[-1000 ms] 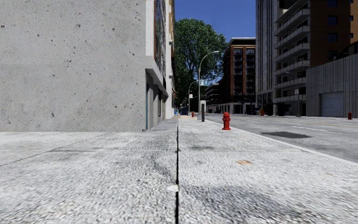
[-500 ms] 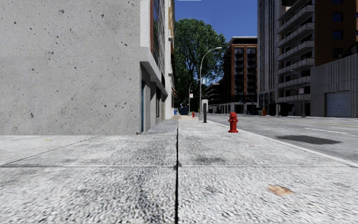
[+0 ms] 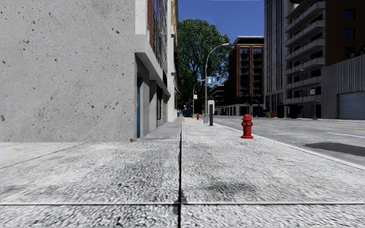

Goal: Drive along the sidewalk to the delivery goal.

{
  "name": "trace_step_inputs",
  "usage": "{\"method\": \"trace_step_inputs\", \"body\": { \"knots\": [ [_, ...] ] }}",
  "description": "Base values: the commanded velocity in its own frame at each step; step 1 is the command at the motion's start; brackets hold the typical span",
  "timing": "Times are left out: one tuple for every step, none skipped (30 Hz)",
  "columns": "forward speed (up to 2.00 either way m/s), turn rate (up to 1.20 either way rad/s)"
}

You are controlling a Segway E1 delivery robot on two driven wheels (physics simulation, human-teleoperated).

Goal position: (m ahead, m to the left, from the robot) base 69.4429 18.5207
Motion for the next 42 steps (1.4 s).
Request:
{"method": "trace_step_inputs", "body": {
  "knots": [
    [2.0, 0.0],
    [2.0, 0.0],
    [2.0, 0.0],
    [2.0, 0.0],
    [2.0, 0.0],
    [2.0, 0.0],
    [2.0, 0.0],
    [2.0, 0.0],
    [2.0, 0.0],
    [2.0, 0.0],
    [2.0, 0.0],
    [2.0, 0.0],
    [2.0, 0.0],
    [2.0, 0.0],
    [2.0, 0.0],
    [2.0, 0.0],
    [2.0, 0.0],
    [2.0, 0.0],
    [2.0, 0.0],
    [2.0, 0.0],
    [2.0, 0.0],
    [2.0, 0.0],
    [2.0, 0.0],
    [2.0, 0.0],
    [2.0, 0.0],
    [2.0, 0.0],
    [2.0, 0.0],
    [2.0, 0.0],
    [2.0, 0.0],
    [2.0, 0.0],
    [2.0, 0.0],
    [2.0, 0.0],
    [2.0, 0.0],
    [2.0, 0.0],
    [2.0, 0.0],
    [2.0, 0.0],
    [2.0, 0.0],
    [2.0, 0.0],
    [2.0, 0.0],
    [2.0, 0.0],
    [2.0, 0.0],
    [2.0, 0.0]
  ]
}}
